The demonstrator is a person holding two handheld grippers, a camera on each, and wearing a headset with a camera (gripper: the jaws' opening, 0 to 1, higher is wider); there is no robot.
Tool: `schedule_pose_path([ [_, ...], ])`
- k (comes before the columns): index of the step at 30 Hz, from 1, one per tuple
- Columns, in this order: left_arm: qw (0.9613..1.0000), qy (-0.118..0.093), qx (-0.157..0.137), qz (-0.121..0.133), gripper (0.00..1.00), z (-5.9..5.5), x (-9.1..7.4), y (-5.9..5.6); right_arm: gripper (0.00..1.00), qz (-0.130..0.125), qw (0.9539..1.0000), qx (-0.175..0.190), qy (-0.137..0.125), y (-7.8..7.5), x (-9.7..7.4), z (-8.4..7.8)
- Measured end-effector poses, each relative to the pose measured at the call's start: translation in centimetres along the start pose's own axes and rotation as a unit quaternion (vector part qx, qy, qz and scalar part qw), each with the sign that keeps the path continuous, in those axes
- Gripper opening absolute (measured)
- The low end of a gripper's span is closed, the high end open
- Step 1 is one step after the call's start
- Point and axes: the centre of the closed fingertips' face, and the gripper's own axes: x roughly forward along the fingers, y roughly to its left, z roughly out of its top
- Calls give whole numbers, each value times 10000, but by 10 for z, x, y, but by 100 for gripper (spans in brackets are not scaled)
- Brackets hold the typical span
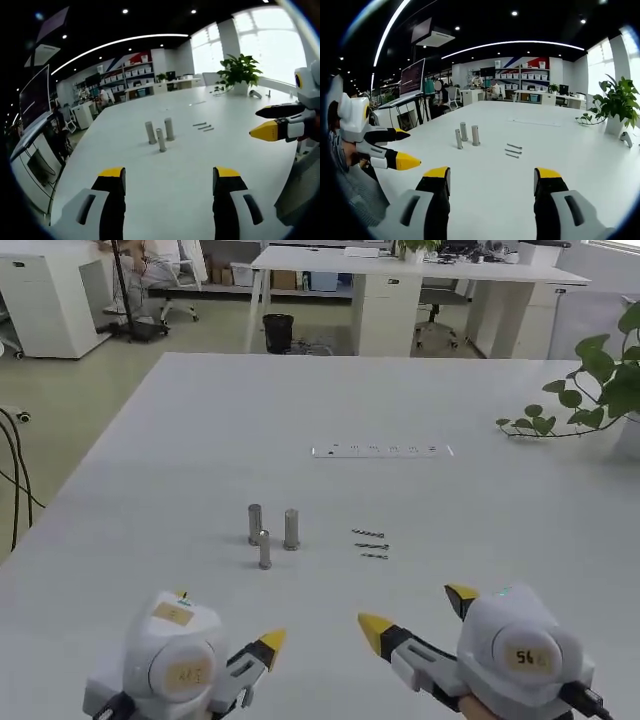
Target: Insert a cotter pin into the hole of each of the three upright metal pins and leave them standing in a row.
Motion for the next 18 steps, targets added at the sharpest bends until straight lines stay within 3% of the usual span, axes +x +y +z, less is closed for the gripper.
schedule_pose_path([
  [6, 10000, 43, -33, -15, 68, -2, 1, 0, 67, 19, 9999, 66, 93, 1, 1, -2],
  [14, 10000, 53, -14, -63, 66, 0, 4, 0, 66, 61, 9997, 242, -2, -3, -1, 6],
  [16, 9999, 95, -30, -89, 65, -2, 5, -1, 66, 92, 9993, 291, 199, -5, -1, 0],
  [18, 9998, 155, -44, -124, 64, -4, 7, 0, 65, 77, 9993, 267, 241, -7, -2, 0],
])
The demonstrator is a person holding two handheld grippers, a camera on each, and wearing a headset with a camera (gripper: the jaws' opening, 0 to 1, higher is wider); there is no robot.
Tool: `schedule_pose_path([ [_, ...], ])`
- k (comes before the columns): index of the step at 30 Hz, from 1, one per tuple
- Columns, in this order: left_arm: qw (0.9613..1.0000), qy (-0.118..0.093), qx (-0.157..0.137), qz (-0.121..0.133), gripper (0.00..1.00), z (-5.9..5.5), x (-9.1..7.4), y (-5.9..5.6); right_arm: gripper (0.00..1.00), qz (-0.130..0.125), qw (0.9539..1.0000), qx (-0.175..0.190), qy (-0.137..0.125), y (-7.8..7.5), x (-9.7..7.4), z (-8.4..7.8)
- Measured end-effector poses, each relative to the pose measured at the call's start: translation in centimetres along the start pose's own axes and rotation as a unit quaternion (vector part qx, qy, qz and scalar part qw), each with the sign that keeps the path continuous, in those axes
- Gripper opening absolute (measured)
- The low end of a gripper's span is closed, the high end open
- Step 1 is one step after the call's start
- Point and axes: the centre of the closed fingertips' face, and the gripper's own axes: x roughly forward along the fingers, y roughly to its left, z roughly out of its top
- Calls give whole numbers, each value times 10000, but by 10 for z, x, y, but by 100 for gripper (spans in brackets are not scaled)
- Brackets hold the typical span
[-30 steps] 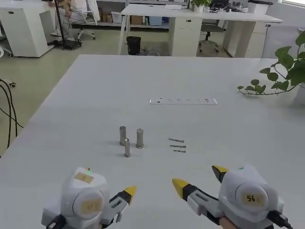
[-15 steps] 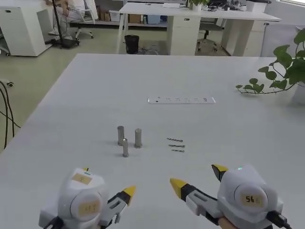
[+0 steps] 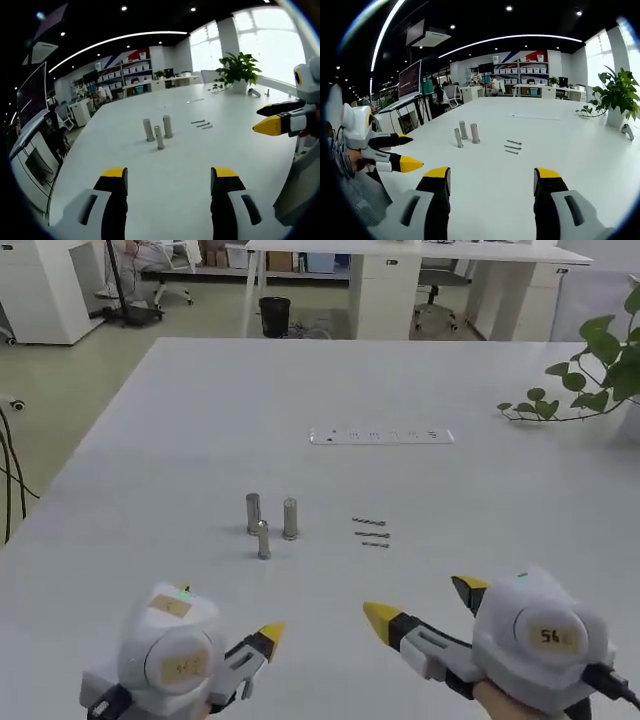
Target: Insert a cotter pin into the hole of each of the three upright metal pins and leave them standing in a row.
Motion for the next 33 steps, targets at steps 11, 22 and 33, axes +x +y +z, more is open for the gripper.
schedule_pose_path([
  [11, 9997, 42, -45, -237, 58, 7, 17, 7, 64, 183, 9998, -65, 46, -12, -1, 19],
  [22, 9981, -129, 176, -573, 49, 34, 53, 16, 59, 504, 9985, -11, 211, -10, 9, 24],
  [33, 9962, 215, 380, -758, 39, 33, 95, 21, 54, 683, 9973, 62, 259, -10, 24, 28],
])
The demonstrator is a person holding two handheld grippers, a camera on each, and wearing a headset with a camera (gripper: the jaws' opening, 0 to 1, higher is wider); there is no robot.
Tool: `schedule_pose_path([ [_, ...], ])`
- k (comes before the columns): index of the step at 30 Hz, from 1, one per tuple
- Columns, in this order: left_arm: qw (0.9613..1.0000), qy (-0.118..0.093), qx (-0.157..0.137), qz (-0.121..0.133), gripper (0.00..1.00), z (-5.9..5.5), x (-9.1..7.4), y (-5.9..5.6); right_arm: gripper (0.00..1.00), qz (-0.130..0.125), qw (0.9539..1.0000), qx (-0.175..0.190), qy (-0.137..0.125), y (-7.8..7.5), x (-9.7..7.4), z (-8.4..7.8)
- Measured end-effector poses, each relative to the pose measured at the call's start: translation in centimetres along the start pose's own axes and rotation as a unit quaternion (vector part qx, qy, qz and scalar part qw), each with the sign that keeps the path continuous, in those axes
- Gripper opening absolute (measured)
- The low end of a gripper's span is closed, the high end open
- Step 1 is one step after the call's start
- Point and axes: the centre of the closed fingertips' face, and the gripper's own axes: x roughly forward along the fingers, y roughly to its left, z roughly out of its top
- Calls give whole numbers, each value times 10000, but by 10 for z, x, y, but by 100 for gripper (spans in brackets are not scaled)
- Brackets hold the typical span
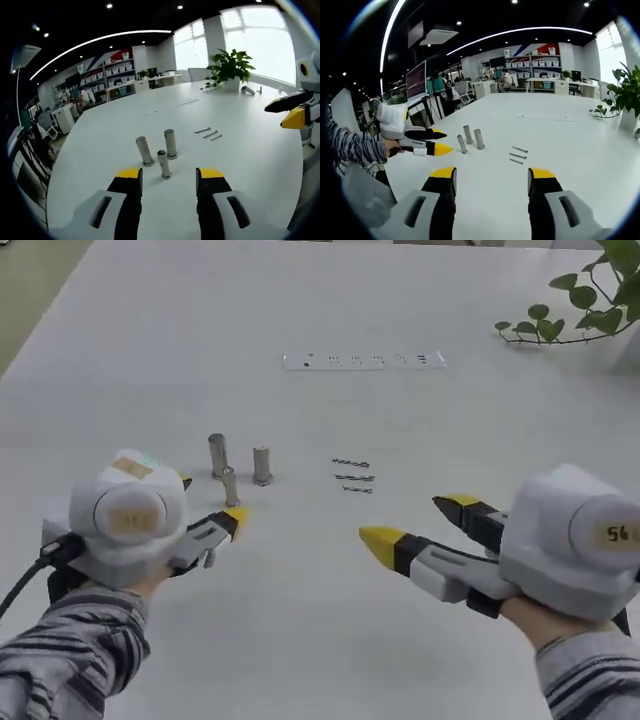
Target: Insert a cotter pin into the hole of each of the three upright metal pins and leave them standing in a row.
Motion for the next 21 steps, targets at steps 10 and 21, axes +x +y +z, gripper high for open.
schedule_pose_path([
  [10, 9999, -61, -81, -115, 27, 3, 29, 7, 50, 57, 9998, 171, 84, -4, 8, -7],
  [21, 9988, 73, -250, -411, 10, -5, 45, 6, 47, 59, 9995, 239, 213, -2, 14, -17],
])
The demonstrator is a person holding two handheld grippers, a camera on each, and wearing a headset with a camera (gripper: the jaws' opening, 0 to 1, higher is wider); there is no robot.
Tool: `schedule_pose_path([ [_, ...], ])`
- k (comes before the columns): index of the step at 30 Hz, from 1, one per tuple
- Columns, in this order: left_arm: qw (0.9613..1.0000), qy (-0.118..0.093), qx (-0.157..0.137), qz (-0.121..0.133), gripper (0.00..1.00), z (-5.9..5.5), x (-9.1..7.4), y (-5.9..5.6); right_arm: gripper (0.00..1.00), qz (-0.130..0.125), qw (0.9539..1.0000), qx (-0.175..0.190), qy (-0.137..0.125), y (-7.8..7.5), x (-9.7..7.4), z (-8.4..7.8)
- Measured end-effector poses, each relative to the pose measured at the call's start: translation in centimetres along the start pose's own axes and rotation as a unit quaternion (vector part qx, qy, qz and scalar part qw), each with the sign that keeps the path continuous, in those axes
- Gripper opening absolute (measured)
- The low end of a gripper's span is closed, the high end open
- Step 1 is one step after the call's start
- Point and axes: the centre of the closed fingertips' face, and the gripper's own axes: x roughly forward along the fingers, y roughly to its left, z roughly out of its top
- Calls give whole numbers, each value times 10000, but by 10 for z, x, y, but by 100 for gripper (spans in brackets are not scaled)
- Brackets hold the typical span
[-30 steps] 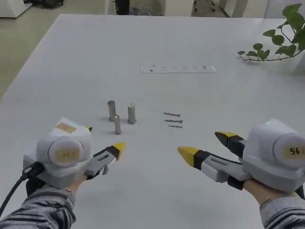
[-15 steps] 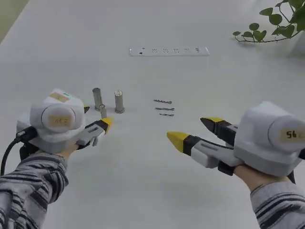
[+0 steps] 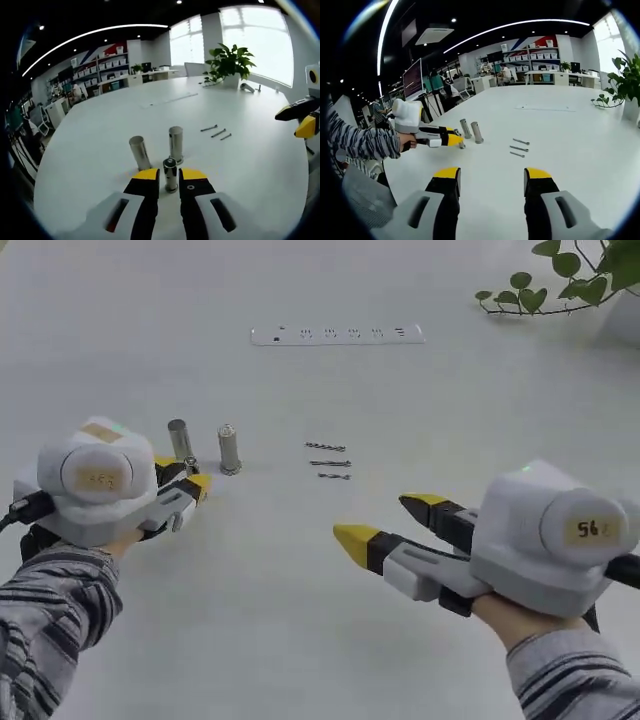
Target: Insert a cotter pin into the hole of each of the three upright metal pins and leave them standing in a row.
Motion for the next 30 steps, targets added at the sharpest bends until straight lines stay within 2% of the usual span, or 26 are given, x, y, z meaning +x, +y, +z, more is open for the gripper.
schedule_pose_path([
  [6, 9999, 36, -79, -94, 6, -1, 3, 0, 47, -6, 10000, 0, 46, 2, 1, -3],
  [11, 9999, 41, 0, -159, 5, -1, 3, -1, 46, -29, 10000, -3, 87, 2, 1, -5],
  [18, 9997, 96, 115, -196, 5, 0, 0, -4, 46, 2, 10000, -34, 4, 4, -1, 0],
  [23, 9996, 47, 146, -216, 5, 4, -9, -13, 47, -58, 9999, -85, 0, 3, -5, 0],
  [30, 9988, 70, 277, -405, 5, 3, -21, -40, 47, -21, 9999, -155, -7, 9, -12, 0],
])
